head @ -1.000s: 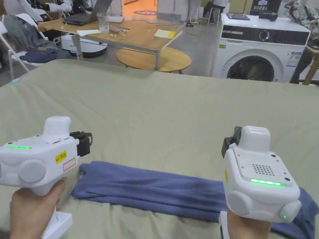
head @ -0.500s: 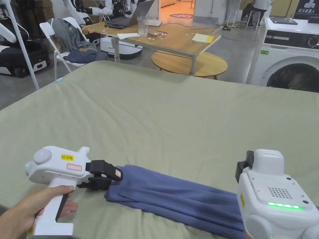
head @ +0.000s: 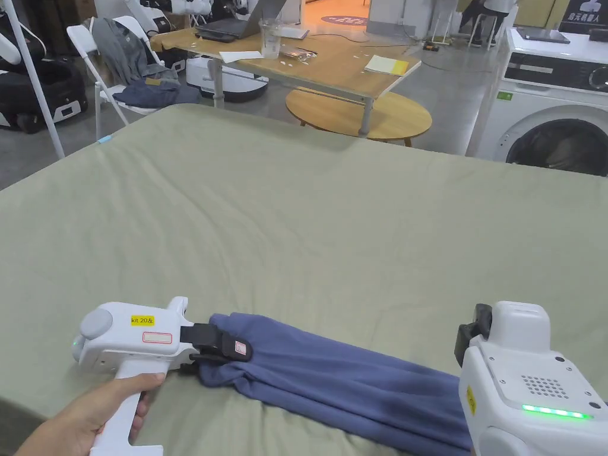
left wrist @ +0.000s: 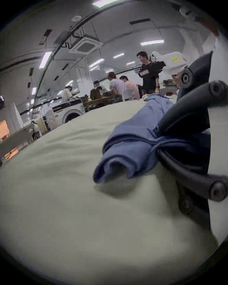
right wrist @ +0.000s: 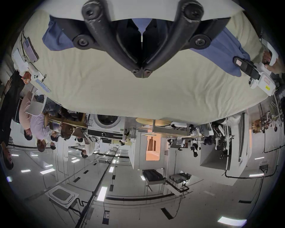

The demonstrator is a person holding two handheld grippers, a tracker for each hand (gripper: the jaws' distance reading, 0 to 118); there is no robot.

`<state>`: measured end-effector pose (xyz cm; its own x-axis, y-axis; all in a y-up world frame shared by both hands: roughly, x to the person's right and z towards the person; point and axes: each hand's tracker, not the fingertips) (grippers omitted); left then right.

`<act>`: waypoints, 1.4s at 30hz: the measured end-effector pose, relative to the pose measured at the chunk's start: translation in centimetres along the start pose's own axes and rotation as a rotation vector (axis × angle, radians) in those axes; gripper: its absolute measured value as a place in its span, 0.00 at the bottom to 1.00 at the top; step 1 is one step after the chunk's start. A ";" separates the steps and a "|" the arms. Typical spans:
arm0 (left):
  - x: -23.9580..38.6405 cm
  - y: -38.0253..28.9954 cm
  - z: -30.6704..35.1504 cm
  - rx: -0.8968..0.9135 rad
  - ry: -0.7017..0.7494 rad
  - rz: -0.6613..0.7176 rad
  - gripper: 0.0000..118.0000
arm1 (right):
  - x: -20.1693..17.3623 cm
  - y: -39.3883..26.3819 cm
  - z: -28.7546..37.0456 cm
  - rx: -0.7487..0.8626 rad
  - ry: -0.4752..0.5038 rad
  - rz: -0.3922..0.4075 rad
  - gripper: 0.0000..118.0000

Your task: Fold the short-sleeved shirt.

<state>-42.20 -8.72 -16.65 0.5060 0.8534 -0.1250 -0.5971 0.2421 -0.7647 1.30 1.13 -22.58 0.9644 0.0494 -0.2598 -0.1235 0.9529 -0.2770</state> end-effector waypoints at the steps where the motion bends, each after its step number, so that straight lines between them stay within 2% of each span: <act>1: -1.3 1.4 1.0 0.012 0.003 -0.008 0.02 | 0.1 0.0 0.0 0.000 0.000 0.000 0.00; 7: 1.2 2.2 4.5 0.085 -0.025 -0.073 0.01 | 0.4 0.1 -0.5 -0.006 0.007 0.004 0.00; 9: 1.9 2.7 6.4 0.129 0.015 -0.124 0.01 | 0.5 0.1 -0.5 -0.006 0.011 -0.001 0.00; 11: 2.0 3.3 8.7 0.147 0.011 -0.103 0.01 | 0.5 0.2 -0.6 -0.007 0.017 -0.003 0.00; 17: 4.1 2.6 12.6 0.164 0.229 -0.159 0.01 | 0.2 0.2 -0.7 -0.003 0.038 -0.011 0.00; 21: 5.7 2.2 11.9 0.157 0.269 -0.203 0.01 | 0.1 0.3 -0.7 -0.005 0.052 -0.022 0.00; 24: 8.2 1.7 10.4 0.117 0.274 -0.267 0.01 | 0.3 0.4 -0.5 -0.003 0.055 -0.020 0.00; 26: 10.8 0.4 9.0 0.095 0.215 -0.301 0.01 | 0.6 0.5 -0.3 -0.002 0.055 -0.022 0.00; 30: 13.7 -0.3 5.7 0.033 0.117 -0.317 0.01 | 1.3 0.4 -0.1 -0.009 0.048 -0.033 0.00; 34: 15.1 -0.8 0.7 -0.048 0.083 -0.283 0.01 | 1.8 0.0 0.0 -0.016 0.039 -0.032 0.00; 40: 15.1 -3.2 -9.0 -0.207 0.180 -0.257 0.01 | 3.0 -0.5 0.3 -0.033 0.015 -0.043 0.00; 42: 14.2 -3.5 -11.8 -0.235 0.251 -0.267 0.01 | 3.4 -0.6 0.5 -0.037 0.007 -0.042 0.00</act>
<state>-25.57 -2.86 -23.20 0.7765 0.6293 -0.0304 -0.2811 0.3028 -0.9107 4.74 0.82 -22.84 0.9673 0.0072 -0.2536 -0.0914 0.9423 -0.3221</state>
